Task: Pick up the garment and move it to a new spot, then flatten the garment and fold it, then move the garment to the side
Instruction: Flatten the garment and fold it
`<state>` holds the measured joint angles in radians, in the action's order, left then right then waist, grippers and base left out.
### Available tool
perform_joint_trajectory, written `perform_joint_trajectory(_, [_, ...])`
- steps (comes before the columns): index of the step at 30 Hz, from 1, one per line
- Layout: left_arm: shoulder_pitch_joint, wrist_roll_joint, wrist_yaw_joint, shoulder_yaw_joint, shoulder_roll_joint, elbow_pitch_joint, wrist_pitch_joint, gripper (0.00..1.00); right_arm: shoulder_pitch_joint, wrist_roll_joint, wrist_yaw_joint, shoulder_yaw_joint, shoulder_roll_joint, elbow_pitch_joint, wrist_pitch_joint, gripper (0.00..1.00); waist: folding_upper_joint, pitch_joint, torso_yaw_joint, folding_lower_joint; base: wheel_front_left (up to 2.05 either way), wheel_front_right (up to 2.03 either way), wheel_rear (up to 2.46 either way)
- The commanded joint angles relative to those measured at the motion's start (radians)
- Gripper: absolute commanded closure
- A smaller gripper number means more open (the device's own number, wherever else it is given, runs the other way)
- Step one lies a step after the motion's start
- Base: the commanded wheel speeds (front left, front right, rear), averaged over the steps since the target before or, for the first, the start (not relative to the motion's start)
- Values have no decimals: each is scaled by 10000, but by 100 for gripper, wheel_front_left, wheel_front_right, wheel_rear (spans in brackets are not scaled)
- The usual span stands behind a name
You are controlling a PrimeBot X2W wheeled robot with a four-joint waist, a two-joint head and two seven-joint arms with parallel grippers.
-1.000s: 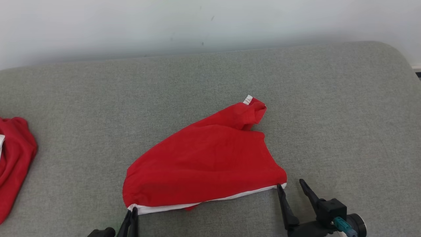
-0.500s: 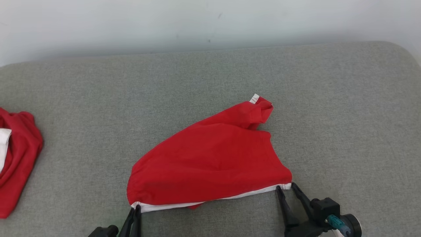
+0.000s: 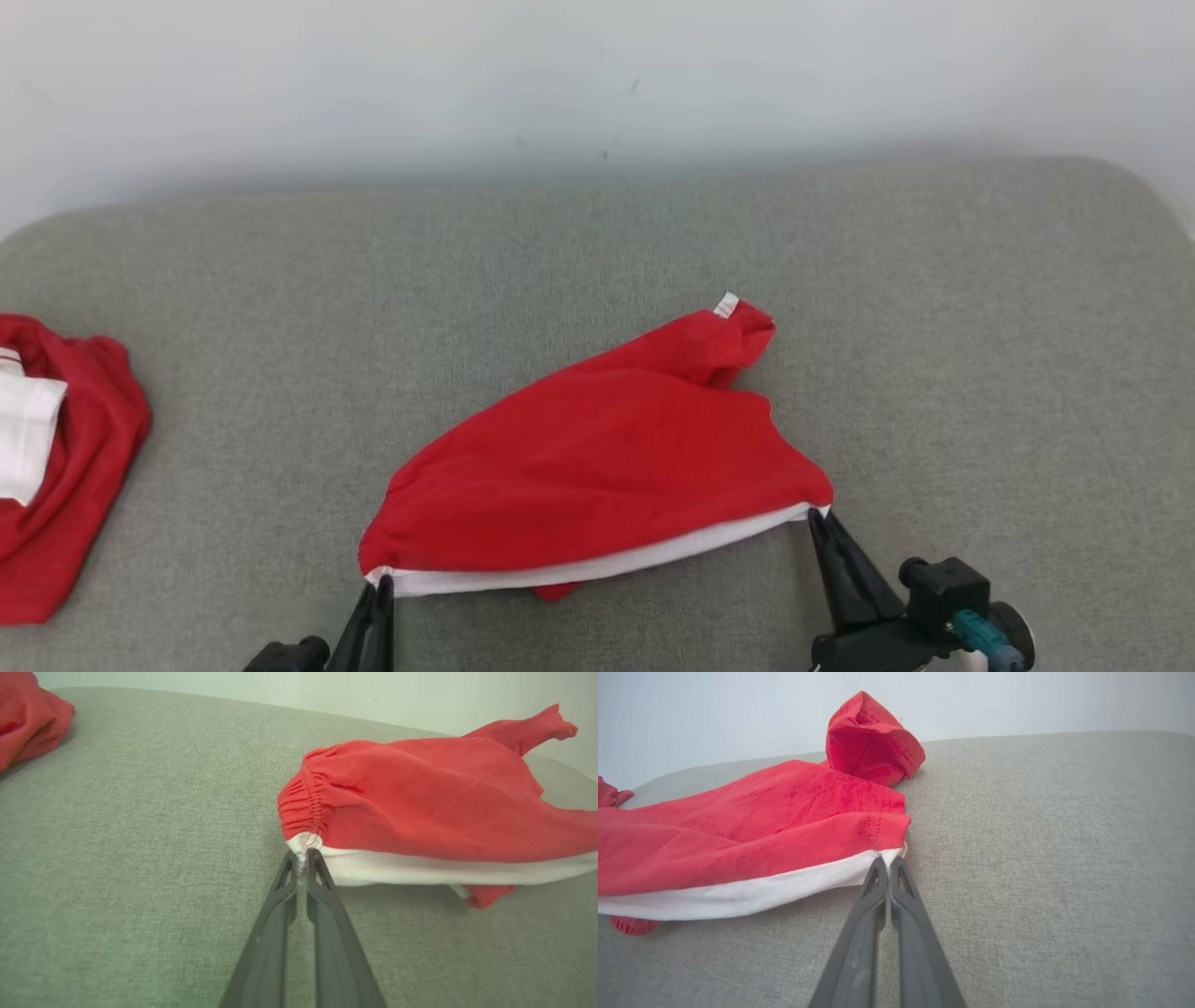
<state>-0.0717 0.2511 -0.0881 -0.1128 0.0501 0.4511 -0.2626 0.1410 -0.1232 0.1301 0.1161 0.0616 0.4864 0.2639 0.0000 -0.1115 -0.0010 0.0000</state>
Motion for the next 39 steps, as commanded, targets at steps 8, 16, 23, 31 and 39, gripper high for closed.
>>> perform_joint_trajectory(8, [-254,-484,-310,594,187,-1176,-34,100,143,-601,13,-163,66,-1806,7,100,0,1288,-71,0,0,0,0])
perform_joint_trajectory(16, [-2097,-542,-420,166,1476,-2198,-34,100,1707,-1159,13,592,672,-3281,4,100,0,1852,-88,0,0,0,0])
perform_joint_trajectory(23, [-4304,-65,-415,-326,3171,-2657,326,100,3693,-1364,12,802,1237,-3701,5,100,0,2132,-161,0,0,0,0])
perform_joint_trajectory(31, [-5478,215,-410,-690,3744,-2157,1065,100,5095,-1140,12,1235,1798,-2817,2,100,0,1532,-133,0,0,0,0])
perform_joint_trajectory(39, [-7181,255,-413,-1542,3419,-988,1319,100,7308,-815,12,1836,2301,-1326,4,100,0,-838,-114,0,0,0,0])
